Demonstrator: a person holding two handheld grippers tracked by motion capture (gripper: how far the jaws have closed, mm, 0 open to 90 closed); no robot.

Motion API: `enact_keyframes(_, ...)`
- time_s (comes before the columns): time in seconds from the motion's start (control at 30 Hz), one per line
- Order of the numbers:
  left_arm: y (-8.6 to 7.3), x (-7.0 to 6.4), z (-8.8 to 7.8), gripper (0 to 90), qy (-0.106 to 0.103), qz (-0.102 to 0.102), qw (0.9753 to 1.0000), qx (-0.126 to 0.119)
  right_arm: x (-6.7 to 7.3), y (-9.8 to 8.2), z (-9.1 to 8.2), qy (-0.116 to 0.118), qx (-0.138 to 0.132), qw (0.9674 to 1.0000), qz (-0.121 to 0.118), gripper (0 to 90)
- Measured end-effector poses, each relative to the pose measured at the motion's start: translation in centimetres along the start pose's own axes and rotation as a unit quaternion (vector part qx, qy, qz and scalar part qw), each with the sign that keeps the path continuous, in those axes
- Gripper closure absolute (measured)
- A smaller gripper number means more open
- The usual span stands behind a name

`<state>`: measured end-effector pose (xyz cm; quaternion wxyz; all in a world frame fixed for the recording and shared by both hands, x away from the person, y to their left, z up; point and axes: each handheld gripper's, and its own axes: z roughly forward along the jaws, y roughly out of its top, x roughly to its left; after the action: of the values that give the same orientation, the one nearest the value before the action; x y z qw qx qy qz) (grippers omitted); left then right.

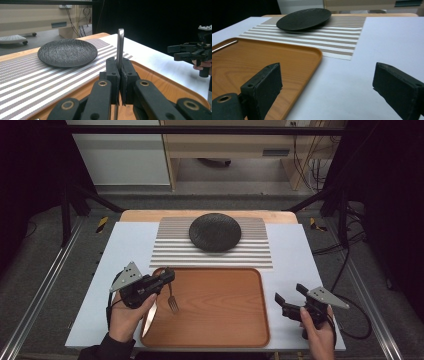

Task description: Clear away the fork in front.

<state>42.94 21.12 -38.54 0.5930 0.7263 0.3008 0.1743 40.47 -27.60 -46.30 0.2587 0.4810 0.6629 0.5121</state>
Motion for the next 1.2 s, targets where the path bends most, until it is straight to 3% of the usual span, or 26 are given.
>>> enact_keyframes(0.33, -1.5, 0.2, 0.0, 86.7, -0.015, -0.023, 0.9996, 0.008, -1.8, -0.6, -2.0, -0.009, -0.024, 0.9995, 0.017, 8.4)
enact_keyframes(1.2, -0.8, 0.3, -2.8, 86.7, 0.006, -0.01, 0.9999, 0.0, -1.1, -0.8, -1.2, 0.006, -0.007, 0.9999, -0.012, 8.4)
